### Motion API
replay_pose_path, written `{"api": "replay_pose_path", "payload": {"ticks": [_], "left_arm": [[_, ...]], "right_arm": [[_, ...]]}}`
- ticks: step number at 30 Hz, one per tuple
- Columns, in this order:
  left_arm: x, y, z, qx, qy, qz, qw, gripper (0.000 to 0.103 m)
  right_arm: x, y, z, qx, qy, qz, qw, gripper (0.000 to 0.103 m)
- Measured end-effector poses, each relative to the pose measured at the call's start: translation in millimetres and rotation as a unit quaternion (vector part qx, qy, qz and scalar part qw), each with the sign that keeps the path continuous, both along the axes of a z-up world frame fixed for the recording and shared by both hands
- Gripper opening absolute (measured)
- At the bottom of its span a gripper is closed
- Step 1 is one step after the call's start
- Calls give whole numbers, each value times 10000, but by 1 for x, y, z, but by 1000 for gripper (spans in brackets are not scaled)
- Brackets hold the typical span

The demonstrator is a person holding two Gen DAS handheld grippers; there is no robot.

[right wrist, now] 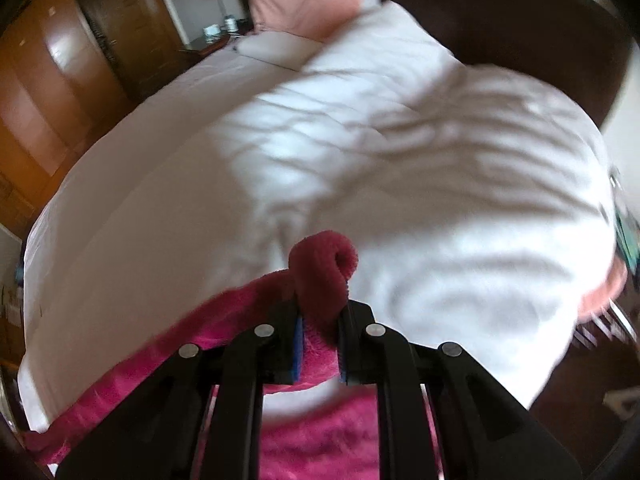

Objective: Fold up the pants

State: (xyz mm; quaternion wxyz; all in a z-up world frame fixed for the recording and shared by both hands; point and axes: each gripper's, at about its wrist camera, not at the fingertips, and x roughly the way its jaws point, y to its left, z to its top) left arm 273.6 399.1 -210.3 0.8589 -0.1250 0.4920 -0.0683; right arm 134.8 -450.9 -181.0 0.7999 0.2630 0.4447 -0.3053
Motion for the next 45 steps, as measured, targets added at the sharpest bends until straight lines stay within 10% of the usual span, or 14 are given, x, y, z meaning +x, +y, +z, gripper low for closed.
{"api": "replay_pose_path", "payload": {"ticks": [13,28,32,45], "left_arm": [[-101,19,-64,-136,1052,-281,9940,13],[-128,25,-82,-47,1442,418,9887,18],[-133,30,-74,-232,1451,767,9862,53],[-131,31,-84,-1121,1395,1759,9680,77]], "right_arm": [[-144,39,-73,396,894,-486,9940,16],[-210,1,-113,1937,384,-1311,9715,32],[-224,3,-120,2755,-62,-1471,9500,40],[-177,-7,-150,3675,-423,-1464,9174,51]]}}
